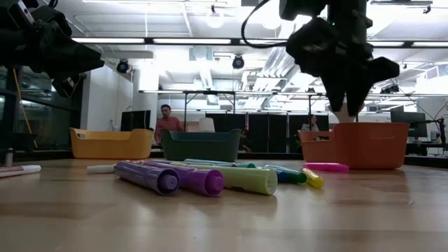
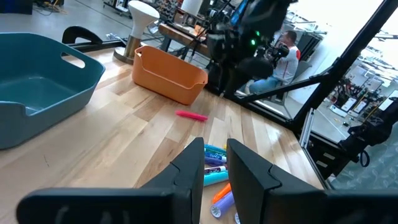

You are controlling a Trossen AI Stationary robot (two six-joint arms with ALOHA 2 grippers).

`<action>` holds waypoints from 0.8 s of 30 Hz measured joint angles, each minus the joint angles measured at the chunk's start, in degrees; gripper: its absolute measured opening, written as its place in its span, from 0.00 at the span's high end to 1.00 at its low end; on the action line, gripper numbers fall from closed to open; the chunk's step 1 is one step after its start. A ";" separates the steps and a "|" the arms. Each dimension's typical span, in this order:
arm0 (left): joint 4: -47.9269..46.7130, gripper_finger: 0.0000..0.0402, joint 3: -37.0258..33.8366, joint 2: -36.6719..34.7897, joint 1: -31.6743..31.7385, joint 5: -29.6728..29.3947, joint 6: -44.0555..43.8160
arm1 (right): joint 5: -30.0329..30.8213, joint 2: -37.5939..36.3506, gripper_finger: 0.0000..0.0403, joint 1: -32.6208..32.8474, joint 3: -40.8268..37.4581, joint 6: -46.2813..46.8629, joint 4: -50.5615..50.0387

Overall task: Pick & Place Markers
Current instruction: Put the pink pen into the blue bin

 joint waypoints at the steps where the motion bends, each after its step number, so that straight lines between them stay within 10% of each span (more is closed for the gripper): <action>1: 0.01 0.83 -0.01 0.00 0.00 0.00 -0.01 | 0.10 0.88 0.62 0.47 0.00 0.01 0.05; 24: 0.01 0.83 -0.01 0.00 0.00 0.00 -0.01 | 8.61 12.93 0.62 1.83 -0.02 0.90 6.26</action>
